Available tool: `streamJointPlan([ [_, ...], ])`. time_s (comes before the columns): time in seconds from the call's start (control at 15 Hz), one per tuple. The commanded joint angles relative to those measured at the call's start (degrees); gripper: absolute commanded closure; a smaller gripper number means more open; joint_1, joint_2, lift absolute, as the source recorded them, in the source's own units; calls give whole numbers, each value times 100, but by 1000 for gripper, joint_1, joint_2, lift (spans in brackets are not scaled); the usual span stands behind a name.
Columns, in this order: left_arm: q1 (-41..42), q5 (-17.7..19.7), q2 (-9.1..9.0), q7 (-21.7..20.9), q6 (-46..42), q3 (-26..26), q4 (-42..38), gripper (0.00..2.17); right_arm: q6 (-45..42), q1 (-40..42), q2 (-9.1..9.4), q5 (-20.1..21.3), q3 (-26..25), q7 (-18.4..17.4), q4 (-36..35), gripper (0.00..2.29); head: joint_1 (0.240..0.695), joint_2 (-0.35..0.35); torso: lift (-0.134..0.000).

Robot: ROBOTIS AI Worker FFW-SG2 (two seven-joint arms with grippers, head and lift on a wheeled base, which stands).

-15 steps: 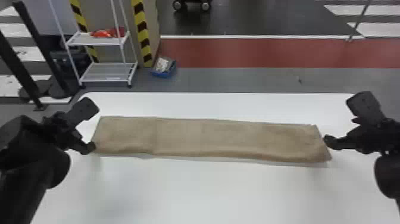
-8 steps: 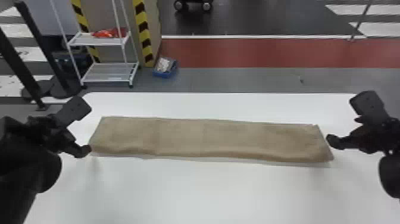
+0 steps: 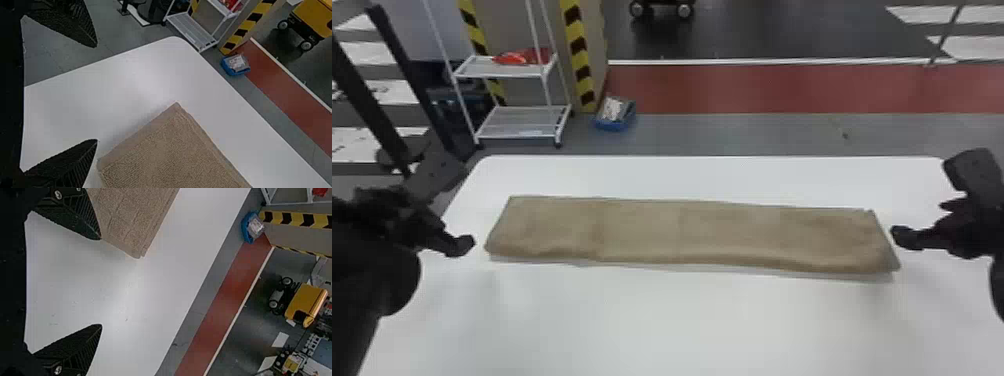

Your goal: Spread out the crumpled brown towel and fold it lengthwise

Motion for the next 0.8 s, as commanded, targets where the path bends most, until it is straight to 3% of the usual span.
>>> streamJointPlan([
  [0.0,74,35,-2,-35,0,93,-100,-2,33,-5,0,0,9,0,-25,97,695,46,-123],
  [0.73,161,88,-2,-79,0,199,-162,-2,139,57,26,9,9,9,-42,97,695,55,-123],
])
